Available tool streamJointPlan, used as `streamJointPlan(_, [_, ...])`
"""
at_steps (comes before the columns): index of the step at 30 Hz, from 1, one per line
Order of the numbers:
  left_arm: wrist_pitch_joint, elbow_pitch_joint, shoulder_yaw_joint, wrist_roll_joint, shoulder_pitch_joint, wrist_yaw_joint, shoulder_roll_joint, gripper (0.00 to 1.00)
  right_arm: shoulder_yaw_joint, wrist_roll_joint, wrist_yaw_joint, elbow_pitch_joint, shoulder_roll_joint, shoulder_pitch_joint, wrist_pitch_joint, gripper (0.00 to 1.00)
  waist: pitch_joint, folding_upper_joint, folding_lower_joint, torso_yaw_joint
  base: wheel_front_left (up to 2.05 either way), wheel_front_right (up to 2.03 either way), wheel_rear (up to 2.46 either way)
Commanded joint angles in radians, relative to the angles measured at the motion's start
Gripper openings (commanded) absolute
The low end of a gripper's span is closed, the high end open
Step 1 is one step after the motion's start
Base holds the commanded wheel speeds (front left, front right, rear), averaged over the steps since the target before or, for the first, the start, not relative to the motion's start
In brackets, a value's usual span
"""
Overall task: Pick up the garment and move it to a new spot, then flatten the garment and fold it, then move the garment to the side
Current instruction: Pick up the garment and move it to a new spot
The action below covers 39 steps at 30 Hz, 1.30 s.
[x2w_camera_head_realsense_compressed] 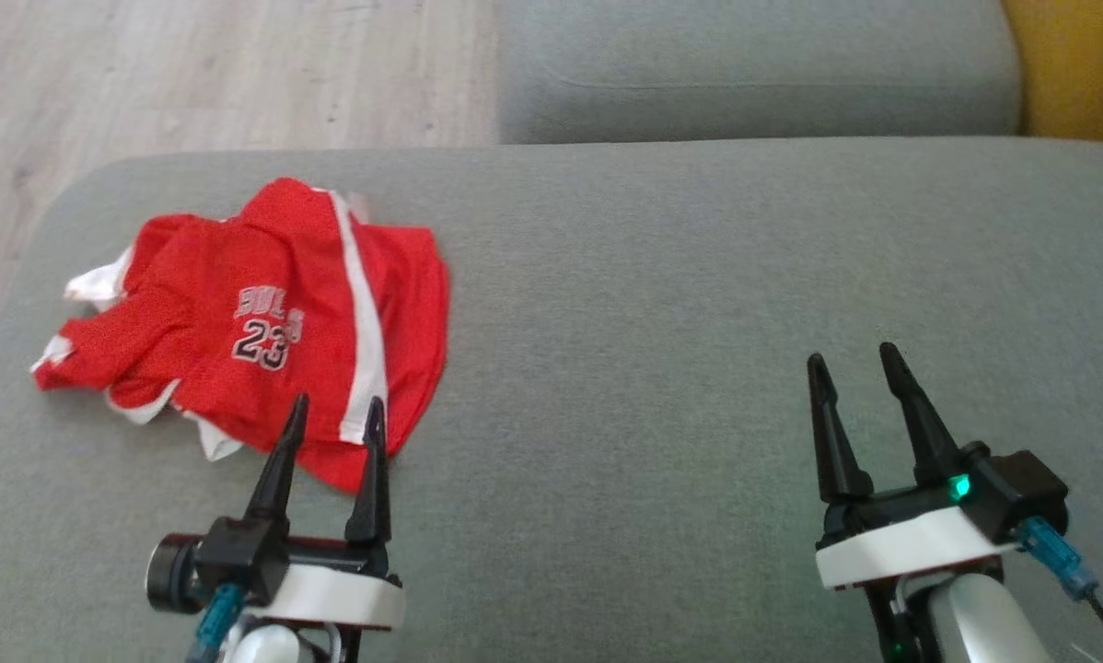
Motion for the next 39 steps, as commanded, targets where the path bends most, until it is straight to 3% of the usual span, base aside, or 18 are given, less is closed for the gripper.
streamJointPlan(1, [-0.010,-0.032,0.037,0.007,-0.009,0.006,-0.001,1.00,0.031,0.009,-0.001,-0.030,-0.007,-0.013,-0.011,1.00,-0.011,0.0000,0.0001,0.027,0.00,0.00,0.00])
streamJointPlan(11, [-0.010,-0.032,0.065,0.002,0.021,0.017,-0.001,1.00,0.065,0.018,-0.001,-0.030,-0.007,0.009,-0.011,1.00,-0.046,0.0000,0.0001,0.135,0.00,0.00,0.00])
streamJointPlan(24, [-0.010,-0.038,0.092,0.002,0.045,0.023,-0.001,1.00,0.120,0.039,-0.001,-0.025,-0.007,0.028,-0.011,1.00,-0.067,0.0000,0.0001,0.226,0.00,0.00,0.00])
streamJointPlan(31, [-0.010,-0.042,0.117,-0.009,0.044,0.023,-0.001,1.00,0.137,0.048,-0.001,-0.019,-0.007,0.030,-0.011,1.00,-0.060,0.0000,0.0001,0.234,0.00,0.00,0.00])
streamJointPlan(39, [-0.010,-0.024,0.168,0.032,-0.035,-0.023,0.015,1.00,0.120,0.031,-0.001,-0.032,-0.007,-0.005,-0.011,1.00,0.010,0.0000,0.0001,0.189,0.00,0.00,0.00])
